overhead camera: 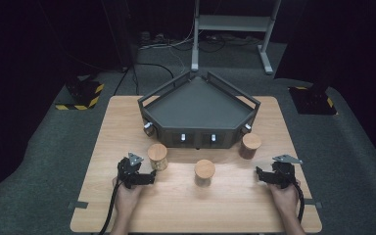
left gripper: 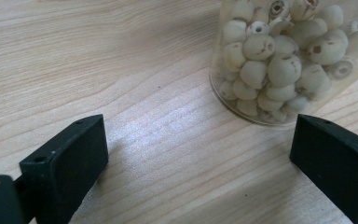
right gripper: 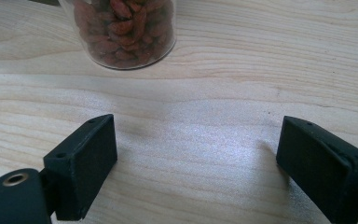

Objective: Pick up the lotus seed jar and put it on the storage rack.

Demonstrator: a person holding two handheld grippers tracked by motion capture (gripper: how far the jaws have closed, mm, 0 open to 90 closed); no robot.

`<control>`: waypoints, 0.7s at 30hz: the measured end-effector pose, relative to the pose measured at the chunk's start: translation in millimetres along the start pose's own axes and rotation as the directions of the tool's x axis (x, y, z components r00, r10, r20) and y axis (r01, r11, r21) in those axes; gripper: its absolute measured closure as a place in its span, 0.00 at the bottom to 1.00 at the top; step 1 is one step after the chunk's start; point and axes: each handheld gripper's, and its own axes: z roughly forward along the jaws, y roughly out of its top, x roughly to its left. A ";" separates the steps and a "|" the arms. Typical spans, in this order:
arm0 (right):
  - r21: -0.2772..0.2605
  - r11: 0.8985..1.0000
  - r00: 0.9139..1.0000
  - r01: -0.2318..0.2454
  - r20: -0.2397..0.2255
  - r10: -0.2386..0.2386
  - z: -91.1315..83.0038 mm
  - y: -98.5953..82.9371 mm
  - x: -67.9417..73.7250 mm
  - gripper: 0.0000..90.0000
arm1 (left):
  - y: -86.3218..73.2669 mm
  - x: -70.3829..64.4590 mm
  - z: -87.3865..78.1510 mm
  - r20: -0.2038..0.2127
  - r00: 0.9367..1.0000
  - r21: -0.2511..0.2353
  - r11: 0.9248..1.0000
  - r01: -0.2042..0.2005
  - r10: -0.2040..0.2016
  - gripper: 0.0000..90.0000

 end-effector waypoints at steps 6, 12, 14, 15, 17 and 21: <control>0.000 1.000 1.000 0.000 0.000 0.000 0.0 0.0 0.0 0.13 | 0.1 -0.4 0.0 -0.004 1.000 0.000 1.000 0.001 -0.001 0.05; 0.000 1.000 1.000 -0.001 0.003 0.001 0.0 0.0 0.2 0.13 | -0.9 -1.0 -0.9 0.000 1.000 0.002 1.000 -0.001 0.001 0.05; 0.000 1.000 1.000 -0.001 0.003 0.001 0.0 0.0 0.3 0.13 | -1.1 -1.1 -2.1 0.001 1.000 0.014 1.000 -0.004 0.004 0.04; 0.000 1.000 1.000 -0.002 0.003 0.002 0.0 0.0 0.4 0.13 | -1.1 -1.2 -2.5 -0.001 1.000 0.020 1.000 -0.003 0.003 0.03; 0.000 1.000 1.000 -0.002 0.003 0.002 0.0 0.0 0.4 0.13 | -1.5 -1.7 -3.5 -0.002 1.000 0.028 1.000 -0.003 0.003 0.01; 0.000 1.000 1.000 -0.002 0.004 0.002 0.0 0.0 0.4 0.13 | -1.8 -5.6 -7.9 0.020 1.000 0.018 1.000 -0.006 0.006 0.01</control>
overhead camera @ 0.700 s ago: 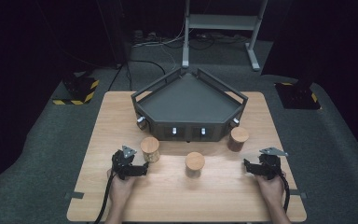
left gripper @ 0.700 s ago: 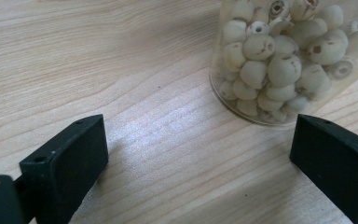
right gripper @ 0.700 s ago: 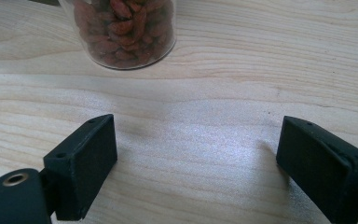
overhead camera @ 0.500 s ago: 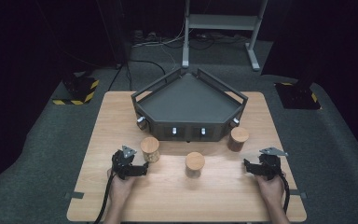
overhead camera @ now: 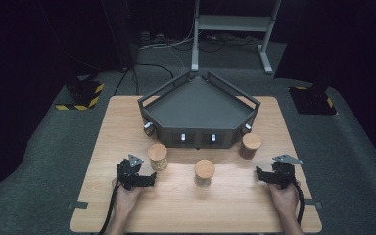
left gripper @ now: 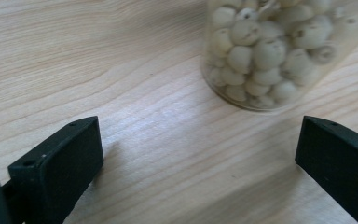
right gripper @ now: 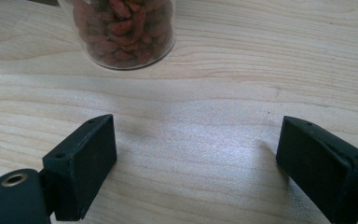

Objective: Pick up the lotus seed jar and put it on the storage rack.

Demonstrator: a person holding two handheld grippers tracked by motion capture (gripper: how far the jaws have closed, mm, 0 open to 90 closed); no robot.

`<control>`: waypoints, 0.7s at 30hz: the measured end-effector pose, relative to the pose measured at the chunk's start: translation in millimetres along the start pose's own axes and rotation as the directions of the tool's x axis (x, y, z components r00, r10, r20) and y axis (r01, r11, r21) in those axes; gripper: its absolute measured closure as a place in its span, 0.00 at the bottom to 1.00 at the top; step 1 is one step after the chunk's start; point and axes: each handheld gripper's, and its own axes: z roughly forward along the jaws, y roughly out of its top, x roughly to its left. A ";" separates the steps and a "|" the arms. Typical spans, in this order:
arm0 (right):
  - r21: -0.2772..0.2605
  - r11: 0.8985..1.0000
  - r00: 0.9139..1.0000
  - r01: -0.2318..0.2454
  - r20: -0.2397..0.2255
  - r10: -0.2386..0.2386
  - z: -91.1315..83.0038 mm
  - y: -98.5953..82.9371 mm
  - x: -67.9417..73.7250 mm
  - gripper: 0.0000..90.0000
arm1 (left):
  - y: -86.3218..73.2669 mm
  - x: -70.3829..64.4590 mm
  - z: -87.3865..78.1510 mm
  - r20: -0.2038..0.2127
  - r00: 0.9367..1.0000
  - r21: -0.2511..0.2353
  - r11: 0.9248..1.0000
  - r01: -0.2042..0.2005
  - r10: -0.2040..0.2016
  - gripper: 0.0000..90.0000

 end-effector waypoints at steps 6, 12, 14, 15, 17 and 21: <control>0.000 1.000 1.000 0.000 0.000 0.000 0.0 0.0 0.0 0.13 | 4.1 -6.8 -4.8 0.021 1.000 -0.011 1.000 -0.012 0.012 0.03; 0.000 1.000 1.000 -0.002 0.002 0.002 0.1 0.1 0.2 0.13 | 11.4 -13.1 -3.4 0.019 1.000 -0.008 1.000 -0.020 0.020 0.04; 0.000 1.000 1.000 -0.002 0.002 0.002 0.1 0.1 0.2 0.13 | 13.8 -14.5 -2.8 0.022 1.000 -0.016 1.000 -0.013 0.014 0.05; 0.000 1.000 1.000 -0.002 0.002 0.002 0.1 0.1 0.3 0.13 | 15.4 -15.3 -1.7 0.024 1.000 -0.018 1.000 -0.007 0.007 0.05; 0.000 1.000 1.000 -0.002 0.002 0.002 0.1 0.1 0.3 0.13 | 17.7 -17.0 0.9 0.022 1.000 -0.017 1.000 -0.007 0.007 0.06; 0.000 1.000 1.000 -0.002 0.002 0.002 0.1 0.1 0.3 0.13 | 22.8 -18.7 8.9 0.010 1.000 -0.006 1.000 -0.008 0.008 0.07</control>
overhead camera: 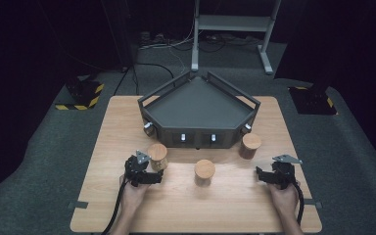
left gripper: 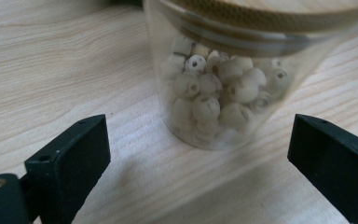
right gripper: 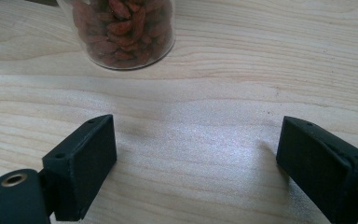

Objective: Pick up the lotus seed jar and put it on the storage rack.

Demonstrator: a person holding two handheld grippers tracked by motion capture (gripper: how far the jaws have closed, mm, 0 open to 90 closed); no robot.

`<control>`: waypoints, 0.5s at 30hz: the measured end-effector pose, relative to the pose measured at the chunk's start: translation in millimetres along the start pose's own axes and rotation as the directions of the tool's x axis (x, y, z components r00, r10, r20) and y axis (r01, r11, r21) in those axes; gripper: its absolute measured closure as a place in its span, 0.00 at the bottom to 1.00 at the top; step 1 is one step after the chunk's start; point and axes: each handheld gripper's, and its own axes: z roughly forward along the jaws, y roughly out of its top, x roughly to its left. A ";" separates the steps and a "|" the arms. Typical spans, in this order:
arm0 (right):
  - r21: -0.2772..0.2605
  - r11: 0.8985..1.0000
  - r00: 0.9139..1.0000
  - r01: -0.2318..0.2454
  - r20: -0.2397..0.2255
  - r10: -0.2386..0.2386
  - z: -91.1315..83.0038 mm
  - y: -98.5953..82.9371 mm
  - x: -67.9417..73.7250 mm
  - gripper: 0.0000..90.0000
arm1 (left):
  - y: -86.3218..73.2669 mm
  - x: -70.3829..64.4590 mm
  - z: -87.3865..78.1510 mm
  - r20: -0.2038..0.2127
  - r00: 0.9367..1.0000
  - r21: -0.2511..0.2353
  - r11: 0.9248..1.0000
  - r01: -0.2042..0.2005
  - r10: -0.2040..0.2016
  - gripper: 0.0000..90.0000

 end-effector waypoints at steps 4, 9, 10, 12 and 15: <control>0.000 1.000 1.000 0.000 0.000 0.000 0.0 0.0 0.0 0.13 | 6.4 -1.8 6.5 0.008 1.000 -0.013 1.000 0.027 -0.027 0.08; 0.000 1.000 1.000 0.000 0.000 0.000 0.0 0.0 0.0 0.13 | 11.9 -7.1 11.1 0.012 0.999 -0.023 0.999 0.038 -0.038 0.09; 0.000 1.000 1.000 0.000 0.000 0.000 0.0 0.0 0.0 0.13 | 12.6 -8.9 12.1 0.007 0.999 -0.024 0.999 0.034 -0.034 0.09; 0.000 1.000 1.000 0.000 0.000 0.000 0.0 0.0 0.0 0.13 | 13.5 -10.8 14.1 0.001 1.000 -0.019 0.999 0.031 -0.030 0.10; 0.000 1.000 1.000 0.000 0.000 0.000 0.0 0.0 0.0 0.13 | 14.4 -11.7 15.9 -0.002 0.999 -0.017 0.999 0.033 -0.033 0.11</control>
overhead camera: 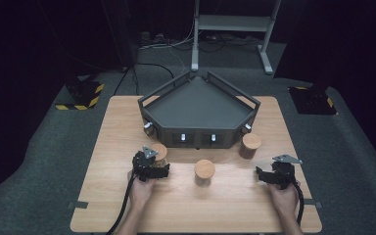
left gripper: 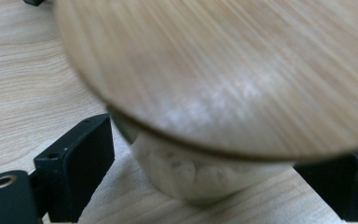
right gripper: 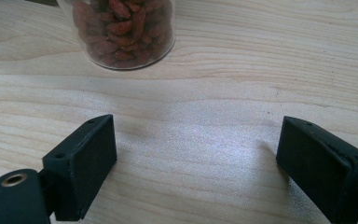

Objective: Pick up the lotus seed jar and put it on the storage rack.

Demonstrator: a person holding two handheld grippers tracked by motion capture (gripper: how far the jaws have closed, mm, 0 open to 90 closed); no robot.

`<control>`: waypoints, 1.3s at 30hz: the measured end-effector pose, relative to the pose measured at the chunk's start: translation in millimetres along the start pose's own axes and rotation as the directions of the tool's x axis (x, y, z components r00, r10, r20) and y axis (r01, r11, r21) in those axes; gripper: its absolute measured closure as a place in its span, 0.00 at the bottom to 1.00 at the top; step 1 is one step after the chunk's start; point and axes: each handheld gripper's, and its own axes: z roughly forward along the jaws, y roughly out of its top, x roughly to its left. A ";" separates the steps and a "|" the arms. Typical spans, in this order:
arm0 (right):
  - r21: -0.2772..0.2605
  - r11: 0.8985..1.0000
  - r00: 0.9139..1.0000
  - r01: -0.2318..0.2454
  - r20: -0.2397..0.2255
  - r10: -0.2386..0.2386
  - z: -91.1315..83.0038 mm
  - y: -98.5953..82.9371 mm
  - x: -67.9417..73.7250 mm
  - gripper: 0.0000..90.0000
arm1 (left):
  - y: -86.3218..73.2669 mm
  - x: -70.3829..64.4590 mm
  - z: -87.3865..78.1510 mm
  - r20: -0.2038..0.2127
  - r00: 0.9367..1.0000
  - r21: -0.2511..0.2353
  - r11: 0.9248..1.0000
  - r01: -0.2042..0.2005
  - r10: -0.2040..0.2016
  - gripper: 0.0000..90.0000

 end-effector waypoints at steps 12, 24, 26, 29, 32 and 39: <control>0.000 1.000 1.000 0.000 0.000 0.000 0.0 0.0 0.0 0.13 | 5.1 -1.1 4.5 -0.019 0.999 -0.032 0.999 0.044 -0.045 0.23; 0.000 1.000 1.000 0.000 0.000 0.000 0.0 0.0 0.0 0.13 | 6.7 -5.6 3.0 -0.052 0.999 -0.024 1.000 0.014 -0.016 0.28; 0.000 1.000 1.000 0.000 0.000 0.000 0.0 0.0 0.0 0.13 | 6.8 -6.1 2.3 -0.051 0.999 -0.019 1.000 0.012 -0.013 0.28; 0.000 1.000 1.000 0.000 0.000 0.000 0.0 0.0 0.1 0.13 | 7.3 -6.0 0.9 -0.047 0.999 -0.007 1.000 0.004 -0.005 0.28; 0.000 1.000 1.000 0.000 0.000 0.000 0.0 0.0 0.0 0.13 | 8.0 -6.4 -0.5 -0.047 0.999 0.000 1.000 -0.003 0.003 0.28; 0.000 1.000 1.000 0.000 0.000 0.000 0.0 0.0 0.0 0.13 | 14.7 -8.6 -11.4 -0.023 0.999 0.004 1.000 -0.031 0.031 0.28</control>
